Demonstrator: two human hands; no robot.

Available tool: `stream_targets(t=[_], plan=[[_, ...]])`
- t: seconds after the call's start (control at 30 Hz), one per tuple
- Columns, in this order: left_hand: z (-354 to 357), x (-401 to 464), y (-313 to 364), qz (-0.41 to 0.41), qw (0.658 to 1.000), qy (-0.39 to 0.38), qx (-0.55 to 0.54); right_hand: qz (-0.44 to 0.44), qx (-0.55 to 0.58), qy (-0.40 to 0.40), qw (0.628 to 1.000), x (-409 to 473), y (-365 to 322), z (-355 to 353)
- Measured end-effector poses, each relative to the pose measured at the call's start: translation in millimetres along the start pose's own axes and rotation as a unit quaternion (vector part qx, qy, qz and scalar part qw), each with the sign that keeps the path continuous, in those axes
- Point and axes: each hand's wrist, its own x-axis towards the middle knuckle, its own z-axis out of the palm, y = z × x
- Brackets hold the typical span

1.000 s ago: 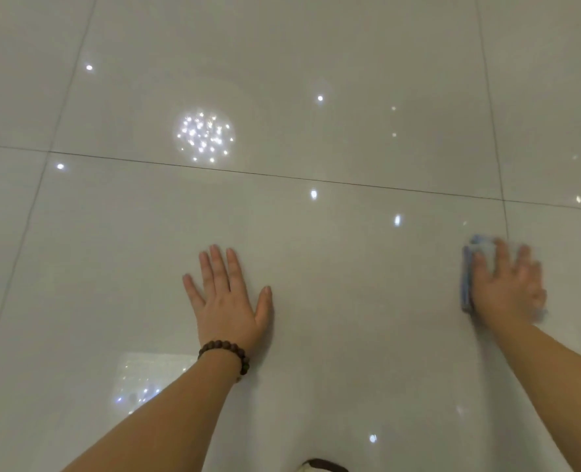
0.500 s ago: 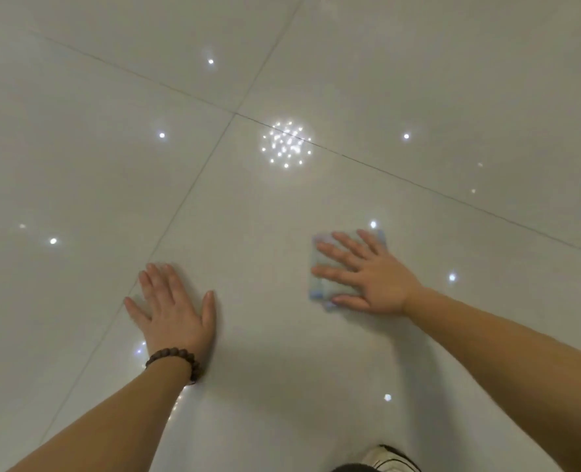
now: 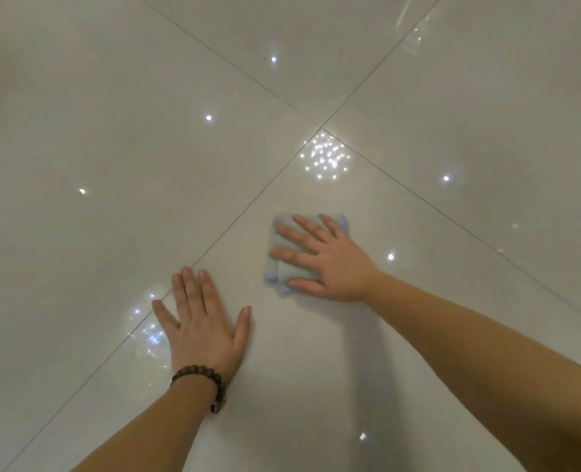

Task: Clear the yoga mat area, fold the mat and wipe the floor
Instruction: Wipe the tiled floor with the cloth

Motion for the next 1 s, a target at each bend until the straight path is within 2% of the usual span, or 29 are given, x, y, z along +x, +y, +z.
stream_targets(t=[0.03, 0.07, 0.1, 0.13, 0.17, 0.2, 0.23, 0.27, 0.3, 0.33, 0.37, 0.4, 0.43, 0.47, 0.5, 0.53, 0.57, 0.6, 0.67, 0.7, 0.73, 0.77, 0.83, 0.9, 0.97, 1.0], plan=[[0.2, -0.4, 0.1, -0.001, 1.0, -0.002, 0.001, 0.03, -0.006, 0.006, 1.0, -10.0, 32.4, -1.5], [0.7, -0.3, 0.2, 0.0, 1.0, -0.001, 0.003, 0.13, 0.0, 0.022, 0.991, -20.8, 64.8, -3.3], [0.7, -0.2, 0.2, -0.001, 1.0, 0.002, 0.006, 0.273, 0.013, 0.039, 0.961, -30.4, 93.1, -6.6], [0.5, 0.1, 0.2, -0.002, 1.0, 0.001, 0.008, 0.429, 0.026, 0.056, 0.901, -33.8, 112.9, -11.5], [0.2, 0.3, 0.5, -0.002, 1.0, -0.002, 0.01, 0.568, 0.053, 0.07, 0.818, -26.5, 122.9, -17.1], [-0.5, 0.5, 0.8, -0.002, 1.0, -0.004, 0.013, 0.664, 0.079, 0.077, 0.739, -6.8, 122.3, -23.1], [-1.0, 0.6, 0.9, -0.003, 1.0, -0.006, 0.015, 0.71, 0.091, 0.077, 0.695, 22.0, 111.8, -26.8], [-1.5, 0.9, 0.9, -0.003, 1.0, -0.008, 0.015, 0.706, 0.09, 0.072, 0.698, 53.4, 94.0, -26.9], [-2.1, 1.0, 0.8, -0.003, 1.0, -0.012, 0.016, 0.654, 0.088, 0.074, 0.748, 84.3, 72.0, -23.1], [-2.6, 1.1, 0.0, -0.003, 1.0, -0.014, 0.017, 0.555, 0.083, 0.07, 0.825, 112.4, 44.3, -15.4], [-2.7, 1.4, -1.1, -0.002, 1.0, -0.016, 0.018, 0.415, 0.072, 0.061, 0.905, 134.2, 13.2, -6.5], [-2.9, 1.1, -1.9, -0.004, 1.0, -0.019, 0.019, 0.251, 0.063, 0.038, 0.965, 145.3, -12.5, -1.1], [-3.6, 1.0, -2.4, -0.005, 1.0, -0.023, 0.02, 0.107, 0.053, 0.017, 0.993, 149.3, -22.4, -0.7], [-4.2, 0.9, -2.7, -0.005, 0.999, -0.027, 0.019, 0.005, 0.044, -0.005, 0.999, 151.0, -9.5, -3.6], [-4.9, 0.8, -2.9, -0.004, 0.999, -0.028, 0.015, -0.034, 0.035, -0.011, 0.999, 151.4, 16.1, -8.2], [-5.4, 1.3, -3.3, -0.002, 1.0, -0.028, 0.011, 0.001, 0.029, -0.01, 1.0, 149.3, 46.2, -11.2], [-5.4, 1.4, -3.4, 0.0, 1.0, -0.03, 0.007, 0.094, 0.029, -0.001, 0.995, 144.6, 78.3, -10.9], [-5.5, 1.1, -3.3, 0.001, 0.999, -0.031, 0.006, 0.223, 0.035, 0.018, 0.974, 136.3, 108.9, -12.2], [-5.7, 1.0, -3.6, 0.001, 0.999, -0.033, 0.007, 0.477, 0.07, 0.06, 0.874, 121.5, 146.5, -19.5], [-5.8, 1.1, -3.8, 0.001, 0.999, -0.035, 0.006, 0.557, 0.096, 0.069, 0.822, 122.0, 144.8, -23.3], [-6.1, 1.2, -3.9, 0.0, 0.999, -0.037, 0.003, 0.594, 0.104, 0.066, 0.795, 129.0, 131.6, -24.2], [-6.3, 1.5, -3.7, -0.001, 0.999, -0.038, 0.001, 0.593, 0.099, 0.064, 0.797, 139.5, 109.4, -21.7], [-6.4, 1.7, -2.5, -0.002, 0.999, -0.043, 0.002, 0.482, 0.085, 0.079, 0.868, 158.2, 53.0, -11.0], [-6.2, 2.2, -2.2, -0.005, 0.999, -0.049, 0.007, 0.276, 0.057, 0.067, 0.957, 162.9, -3.6, 0.5], [-6.5, 2.5, -1.8, -0.005, 0.999, -0.051, 0.009, 0.095, 0.038, 0.026, 0.994, 154.5, -13.4, 1.3], [-6.9, 2.3, -1.2, -0.005, 0.999, -0.052, 0.01, 0.058, 0.042, 0.014, 0.997, 150.3, 3.3, -4.1]])
